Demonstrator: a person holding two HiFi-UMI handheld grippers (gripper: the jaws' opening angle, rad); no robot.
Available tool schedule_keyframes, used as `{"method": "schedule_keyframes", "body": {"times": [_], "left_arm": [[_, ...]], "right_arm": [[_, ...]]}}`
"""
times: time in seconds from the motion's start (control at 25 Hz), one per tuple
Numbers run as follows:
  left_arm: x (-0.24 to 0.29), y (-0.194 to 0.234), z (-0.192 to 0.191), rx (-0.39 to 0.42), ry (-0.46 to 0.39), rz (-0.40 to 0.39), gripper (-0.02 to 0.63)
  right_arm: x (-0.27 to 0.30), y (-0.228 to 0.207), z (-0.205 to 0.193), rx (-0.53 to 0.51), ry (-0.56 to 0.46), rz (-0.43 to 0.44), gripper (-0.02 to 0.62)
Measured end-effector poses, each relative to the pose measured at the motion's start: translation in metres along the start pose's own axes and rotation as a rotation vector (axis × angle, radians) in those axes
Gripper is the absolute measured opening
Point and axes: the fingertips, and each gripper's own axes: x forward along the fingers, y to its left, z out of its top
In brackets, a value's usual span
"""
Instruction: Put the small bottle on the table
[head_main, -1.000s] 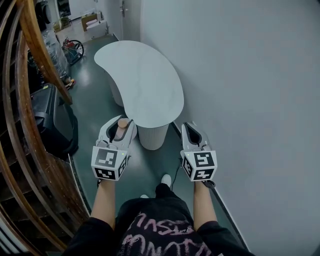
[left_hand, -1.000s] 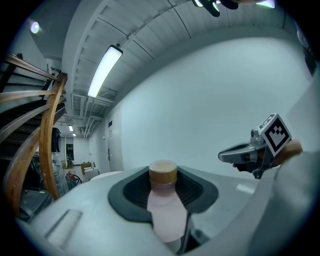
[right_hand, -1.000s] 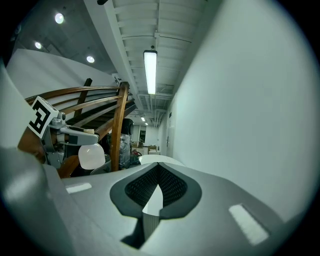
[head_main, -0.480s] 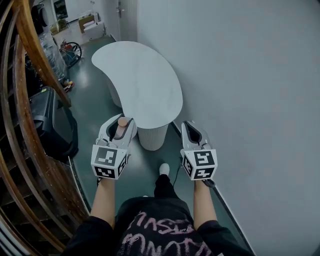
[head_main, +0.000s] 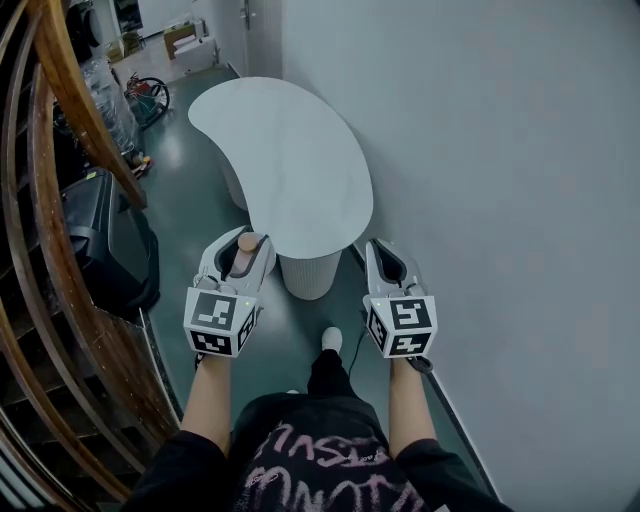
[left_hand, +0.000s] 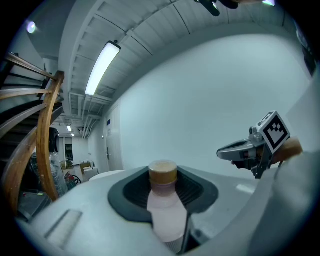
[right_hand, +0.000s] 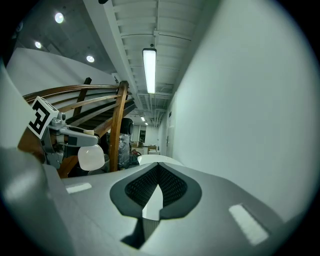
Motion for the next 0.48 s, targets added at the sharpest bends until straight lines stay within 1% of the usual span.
{"method": "schedule_keyframes", "body": {"times": [0.48], "left_arm": [[0.024,0.010,-0.002,-0.002,0.010,0.019,0.134]], "right_arm": [[0.026,-0.012,-0.002,0.002,0.011,0.015,0.011]]}}
